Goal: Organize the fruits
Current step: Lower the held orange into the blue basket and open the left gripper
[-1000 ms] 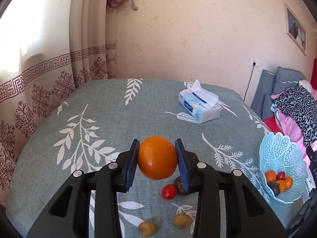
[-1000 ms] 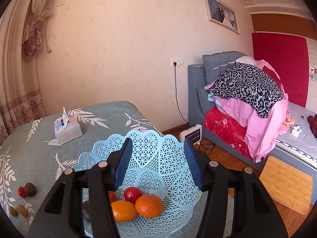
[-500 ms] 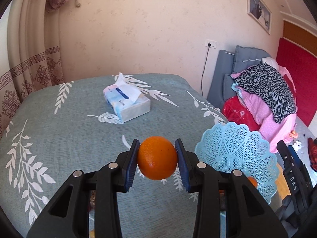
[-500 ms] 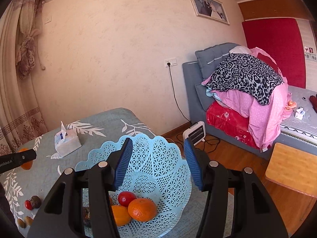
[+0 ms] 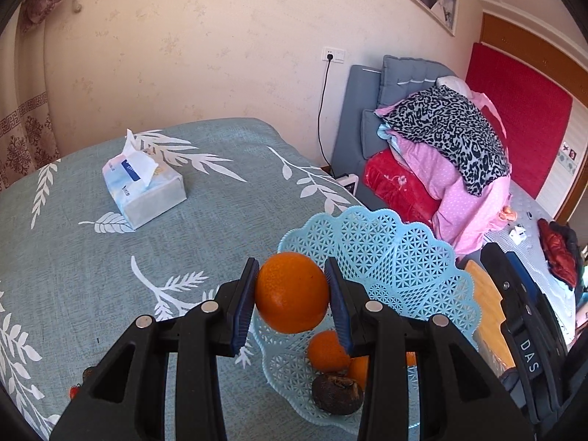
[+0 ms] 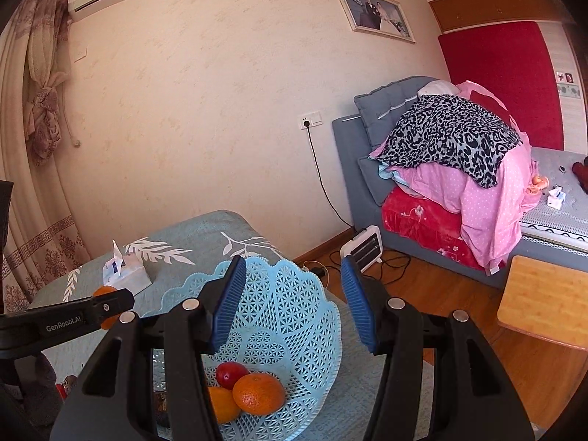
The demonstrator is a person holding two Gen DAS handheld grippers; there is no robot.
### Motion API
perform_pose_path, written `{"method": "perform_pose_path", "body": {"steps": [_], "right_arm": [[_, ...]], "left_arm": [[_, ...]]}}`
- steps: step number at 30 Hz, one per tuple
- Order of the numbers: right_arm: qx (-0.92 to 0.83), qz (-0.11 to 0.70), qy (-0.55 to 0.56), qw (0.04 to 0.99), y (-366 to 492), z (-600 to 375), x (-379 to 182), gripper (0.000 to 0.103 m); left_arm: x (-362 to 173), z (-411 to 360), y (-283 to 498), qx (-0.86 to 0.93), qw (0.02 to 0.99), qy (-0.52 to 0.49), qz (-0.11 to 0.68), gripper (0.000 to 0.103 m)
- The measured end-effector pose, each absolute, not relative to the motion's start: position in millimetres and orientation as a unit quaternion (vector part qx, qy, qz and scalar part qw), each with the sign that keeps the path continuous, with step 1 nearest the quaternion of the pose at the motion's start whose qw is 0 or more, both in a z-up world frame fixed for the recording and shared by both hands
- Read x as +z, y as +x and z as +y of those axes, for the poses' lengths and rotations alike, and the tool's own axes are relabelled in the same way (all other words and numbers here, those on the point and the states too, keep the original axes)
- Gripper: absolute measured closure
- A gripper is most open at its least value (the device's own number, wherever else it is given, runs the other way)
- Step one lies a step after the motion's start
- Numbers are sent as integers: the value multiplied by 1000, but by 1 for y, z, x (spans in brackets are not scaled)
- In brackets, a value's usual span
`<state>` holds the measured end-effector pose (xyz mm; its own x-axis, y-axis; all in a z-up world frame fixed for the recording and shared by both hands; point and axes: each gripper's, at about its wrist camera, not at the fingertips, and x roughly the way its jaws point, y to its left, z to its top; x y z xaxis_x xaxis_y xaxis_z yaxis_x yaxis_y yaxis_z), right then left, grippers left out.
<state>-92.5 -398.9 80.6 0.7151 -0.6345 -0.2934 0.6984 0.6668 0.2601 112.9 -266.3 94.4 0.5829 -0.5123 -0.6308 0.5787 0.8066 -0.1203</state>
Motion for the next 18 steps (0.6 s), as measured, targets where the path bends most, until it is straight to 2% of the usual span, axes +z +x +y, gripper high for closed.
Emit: {"method": "perform_pose_path", "body": {"steps": [4, 5, 6, 9, 11, 14, 18], "right_arm": [[-367, 88, 180, 909, -93, -399, 80, 47], [-366, 88, 180, 909, -93, -399, 80, 47], [-366, 88, 180, 909, -94, -399, 81, 47], [-368, 83, 182, 908, -95, -400, 81, 47], [-369, 80, 184, 907, -96, -401, 81, 47], [-371, 73, 184, 907, -98, -400, 82, 40], [-370, 72, 177, 909, -97, -396, 81, 40]], "left_arm": [[94, -274, 107, -323, 886, 52, 330, 64], [96, -275, 105, -325, 887, 52, 323, 56], [98, -275, 103, -328, 889, 51, 315, 44], [103, -274, 98, -333, 894, 50, 296, 30], [106, -272, 97, -333, 895, 48, 293, 26], [111, -266, 94, -326, 901, 42, 282, 26], [119, -253, 90, -311, 912, 33, 267, 26]]}}
